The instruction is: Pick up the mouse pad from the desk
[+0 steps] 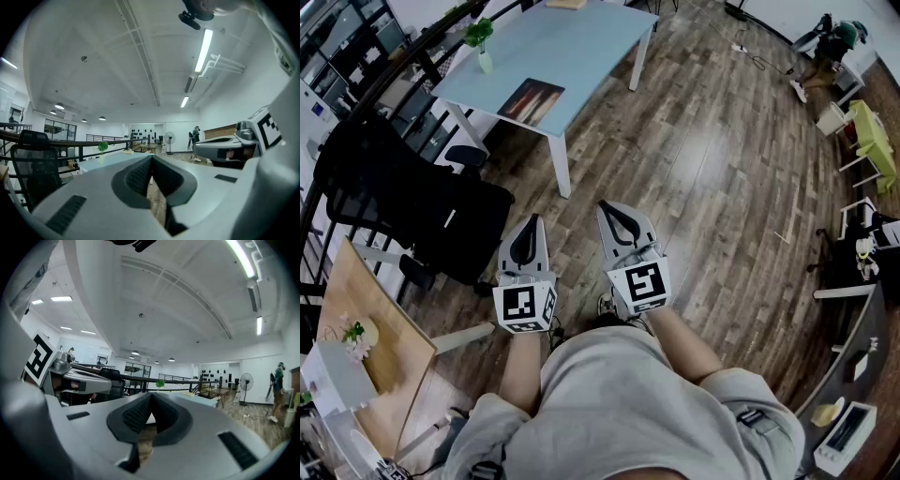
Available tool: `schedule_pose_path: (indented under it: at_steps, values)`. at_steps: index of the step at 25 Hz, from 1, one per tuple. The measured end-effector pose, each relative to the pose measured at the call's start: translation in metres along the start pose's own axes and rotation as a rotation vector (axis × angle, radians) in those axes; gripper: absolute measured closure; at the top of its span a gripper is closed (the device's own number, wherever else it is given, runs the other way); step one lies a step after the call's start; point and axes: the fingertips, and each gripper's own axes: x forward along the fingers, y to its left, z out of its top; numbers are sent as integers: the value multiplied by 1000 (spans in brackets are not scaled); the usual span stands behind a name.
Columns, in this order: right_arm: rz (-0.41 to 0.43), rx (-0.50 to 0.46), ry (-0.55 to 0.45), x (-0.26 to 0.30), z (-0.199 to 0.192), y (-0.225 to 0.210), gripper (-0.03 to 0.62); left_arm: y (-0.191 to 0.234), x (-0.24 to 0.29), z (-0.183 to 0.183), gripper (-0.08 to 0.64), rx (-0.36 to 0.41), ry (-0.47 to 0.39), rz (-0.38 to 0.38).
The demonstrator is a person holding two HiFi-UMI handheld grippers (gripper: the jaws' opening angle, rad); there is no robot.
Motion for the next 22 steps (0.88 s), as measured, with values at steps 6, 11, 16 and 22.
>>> schedule_pose_path:
  at_steps: [6,11,16,22]
  values:
    - [7,64,2,-5,-19,-7,589,-9,2,-15,548,-24,37,-3]
    - [55,95,6,-5,-33,-6,588,-15,6,-31,548,-56,78,0]
    - [151,44,30,-7,-42,-12,588,-28,14,-44,548,-94,93,6]
    - [167,112,41,5,-68,-27,588,-34,28,-58,548,-108,123,27]
